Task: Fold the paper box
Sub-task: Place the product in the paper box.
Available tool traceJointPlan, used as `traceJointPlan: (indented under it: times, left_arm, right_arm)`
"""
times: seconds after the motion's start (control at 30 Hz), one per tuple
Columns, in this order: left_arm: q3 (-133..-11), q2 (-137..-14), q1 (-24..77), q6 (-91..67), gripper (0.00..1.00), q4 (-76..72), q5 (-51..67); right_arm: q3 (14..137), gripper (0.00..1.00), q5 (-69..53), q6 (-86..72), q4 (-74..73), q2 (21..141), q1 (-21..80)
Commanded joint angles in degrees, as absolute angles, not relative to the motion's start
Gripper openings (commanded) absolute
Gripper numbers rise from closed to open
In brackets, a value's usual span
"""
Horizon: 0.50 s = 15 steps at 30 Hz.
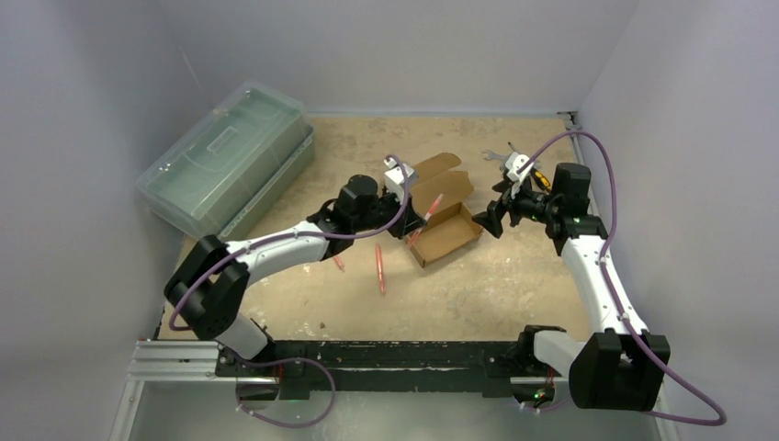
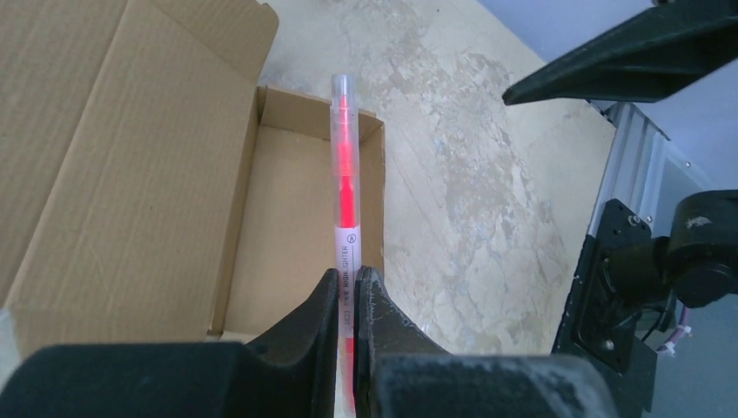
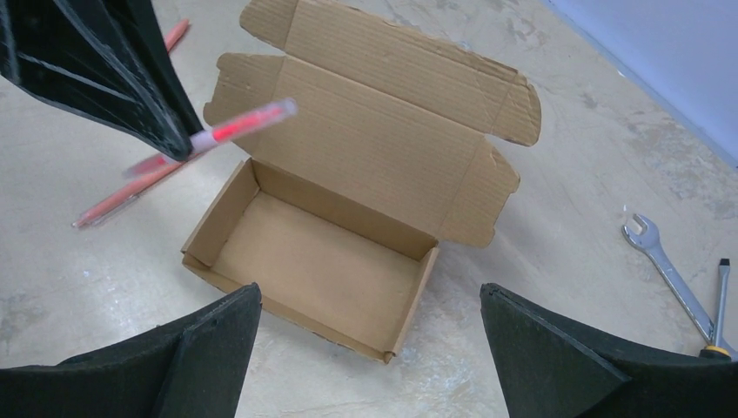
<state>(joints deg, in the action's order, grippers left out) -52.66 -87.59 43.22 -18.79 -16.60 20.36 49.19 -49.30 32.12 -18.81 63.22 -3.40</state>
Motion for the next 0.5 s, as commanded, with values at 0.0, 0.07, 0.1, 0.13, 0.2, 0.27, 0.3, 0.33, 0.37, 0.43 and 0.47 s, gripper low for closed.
traceJointPlan:
  times: [0.0,0.07,0.1,0.13,0.2,0.27,0.3,0.33,0.37,0.43,0.47]
  left_arm:
    - [-59.29,-93.01,44.43,-17.06,0.0,-16.24,20.51]
    - [-61.82,-95.74,45.03,-16.75,0.0,-14.42,19.81]
    - [-62.81,-97.0,45.34,-16.63,0.0,-13.93,19.49]
    - [-63.76,-98.15,45.57,-16.61,0.0,-13.34,19.1]
    - [-65.51,-100.32,46.0,-16.65,0.0,-12.49,18.59]
    - [-67.11,-102.5,46.4,-17.07,0.0,-11.77,17.74]
    - [-68.24,-103.61,46.67,-17.13,0.0,-11.23,17.32]
    - [-69.2,-104.72,46.93,-17.07,0.0,-10.5,16.79]
    - [-70.24,-105.69,47.21,-17.03,0.0,-9.95,16.11]
    - [-71.92,-107.5,47.52,-16.88,0.01,-9.22,15.3]
    - [-72.69,-108.22,47.73,-16.88,0.02,-8.85,14.84]
  right_arm:
    - [48.96,0.99,-48.87,31.9,-17.41,61.48,-3.69]
    - [48.96,0.99,-48.87,31.9,-17.43,61.44,-3.77]
    - [48.96,0.99,-48.87,31.9,-17.44,61.44,-3.78]
    - [48.96,0.99,-48.87,31.9,-17.41,61.39,-3.78]
    - [48.96,0.99,-48.93,31.89,-17.45,61.35,-3.87]
    - [48.88,0.99,-48.87,31.91,-17.43,61.27,-3.87]
    - [48.87,0.99,-48.82,31.9,-17.42,61.26,-3.87]
    - [48.87,0.99,-48.78,31.9,-17.4,61.26,-3.88]
    - [48.87,0.99,-48.78,31.9,-17.4,61.26,-3.95]
    - [48.87,0.99,-48.78,31.91,-17.41,61.18,-3.95]
    - [48.87,0.99,-48.78,31.93,-17.44,61.13,-3.96]
